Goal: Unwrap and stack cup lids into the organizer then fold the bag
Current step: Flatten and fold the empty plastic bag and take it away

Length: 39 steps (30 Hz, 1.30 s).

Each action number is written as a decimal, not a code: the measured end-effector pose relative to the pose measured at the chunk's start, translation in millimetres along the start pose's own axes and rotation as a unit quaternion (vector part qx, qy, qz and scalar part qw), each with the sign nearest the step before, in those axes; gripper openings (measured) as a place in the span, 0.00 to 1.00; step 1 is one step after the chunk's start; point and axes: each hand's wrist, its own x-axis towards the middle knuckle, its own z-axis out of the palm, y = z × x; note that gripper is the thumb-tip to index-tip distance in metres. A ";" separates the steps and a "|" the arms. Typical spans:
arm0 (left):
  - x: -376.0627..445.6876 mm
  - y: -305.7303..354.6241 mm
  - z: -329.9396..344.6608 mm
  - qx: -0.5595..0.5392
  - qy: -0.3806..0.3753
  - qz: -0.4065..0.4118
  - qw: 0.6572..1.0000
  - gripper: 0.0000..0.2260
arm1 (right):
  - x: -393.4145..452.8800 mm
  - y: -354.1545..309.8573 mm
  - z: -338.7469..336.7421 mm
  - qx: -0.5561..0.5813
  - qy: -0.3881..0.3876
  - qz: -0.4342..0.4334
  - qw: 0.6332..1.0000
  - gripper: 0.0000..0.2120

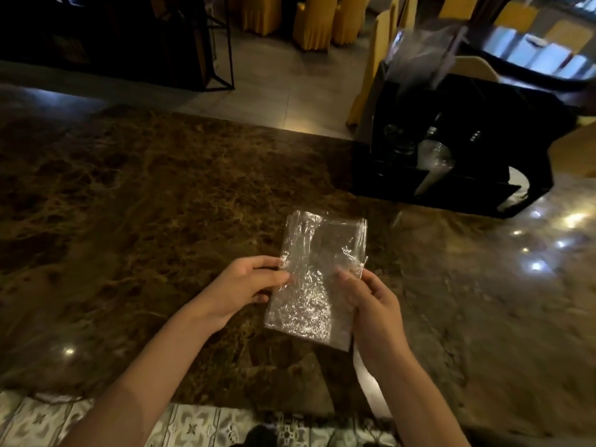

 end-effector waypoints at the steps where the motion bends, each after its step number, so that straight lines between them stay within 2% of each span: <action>1: -1.6 -2.1 5.3 -0.012 0.003 0.005 1.000 0.15 | -3.6 -0.7 -5.6 0.010 0.000 0.004 1.000 0.18; 3: -6.0 -6.2 17.9 -0.021 0.020 0.019 0.999 0.12 | -10.9 -1.3 -18.5 0.039 -0.002 0.013 0.999 0.17; 6: -16.8 -9.2 40.2 -0.035 0.030 0.044 0.998 0.14 | -25.8 0.1 -39.9 0.046 -0.008 0.019 0.999 0.17; 9: -25.7 -15.6 63.4 -0.038 0.051 0.070 0.996 0.11 | -47.8 3.7 -66.3 0.033 -0.013 0.022 0.999 0.22; 11: -33.1 -21.0 83.9 -0.027 0.061 0.079 0.995 0.07 | -65.4 7.8 -88.7 0.030 0.004 0.022 0.999 0.21; 14: -47.8 -29.4 123.9 -0.009 0.051 0.088 0.995 0.05 | -96.2 11.4 -127.2 0.028 0.047 0.007 0.998 0.18; 19: -70.9 -43.0 207.5 0.025 -0.012 0.103 0.994 0.09 | -155.2 15.4 -196.8 0.056 0.130 -0.017 0.990 0.14; 25: -88.6 -75.6 307.0 0.094 -0.093 0.101 0.986 0.20 | -218.7 41.9 -279.9 0.106 0.247 -0.016 0.963 0.08; 31: -92.5 -122.4 381.0 0.168 -0.197 0.058 0.964 0.21 | -264.8 81.6 -345.4 0.133 0.356 0.009 0.925 0.08; 33: -90.8 -132.0 384.6 0.176 -0.209 0.053 0.960 0.22 | -269.8 91.0 -349.3 0.141 0.373 0.014 0.917 0.08; 34: -86.2 -145.1 402.6 0.197 -0.239 0.045 0.950 0.22 | -279.5 103.3 -361.4 0.157 0.407 0.025 0.900 0.08; 37: -75.6 -169.6 423.9 0.226 -0.251 0.017 0.941 0.17 | -290.7 127.9 -370.9 0.175 0.453 0.043 0.873 0.10; 39: -61.6 -196.4 443.0 0.232 -0.273 -0.037 0.933 0.14 | -295.1 152.2 -380.9 0.184 0.491 0.059 0.850 0.12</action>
